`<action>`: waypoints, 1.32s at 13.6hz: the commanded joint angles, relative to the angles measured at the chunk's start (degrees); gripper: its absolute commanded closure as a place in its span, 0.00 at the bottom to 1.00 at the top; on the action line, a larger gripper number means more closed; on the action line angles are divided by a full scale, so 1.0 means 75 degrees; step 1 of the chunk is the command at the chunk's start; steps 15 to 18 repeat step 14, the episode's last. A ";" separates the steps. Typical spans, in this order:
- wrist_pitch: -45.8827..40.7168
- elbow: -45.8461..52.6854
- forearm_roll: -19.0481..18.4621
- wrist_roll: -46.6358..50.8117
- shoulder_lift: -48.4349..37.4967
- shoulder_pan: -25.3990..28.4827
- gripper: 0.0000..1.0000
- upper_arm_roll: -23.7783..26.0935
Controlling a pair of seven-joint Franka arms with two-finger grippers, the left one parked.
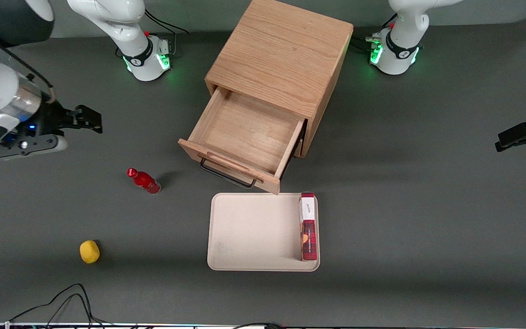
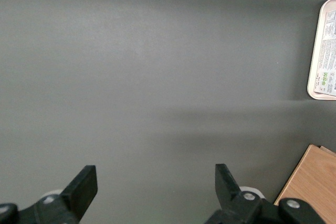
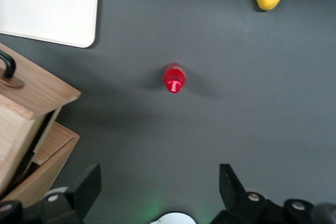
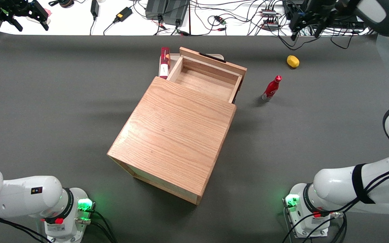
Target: Open upper drawer
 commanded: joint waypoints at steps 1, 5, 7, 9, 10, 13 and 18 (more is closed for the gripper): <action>0.0005 -0.0525 0.0237 -0.0545 -0.0556 -0.0459 0.00 0.0054; -0.0006 -0.0925 0.0612 -0.0452 -0.0909 0.1324 0.00 -0.2104; -0.0041 -0.0937 0.0612 -0.0440 -0.0945 0.2675 0.00 -0.3421; -0.0053 -0.0937 0.0612 -0.0242 -0.0945 0.3208 0.00 -0.4024; -0.0053 -0.0925 0.0612 -0.0229 -0.0933 0.3208 0.00 -0.4036; -0.0053 -0.0902 0.0612 -0.0229 -0.0921 0.3255 0.00 -0.4036; -0.0065 -0.0914 0.0612 -0.0229 -0.0933 0.3267 0.00 -0.4048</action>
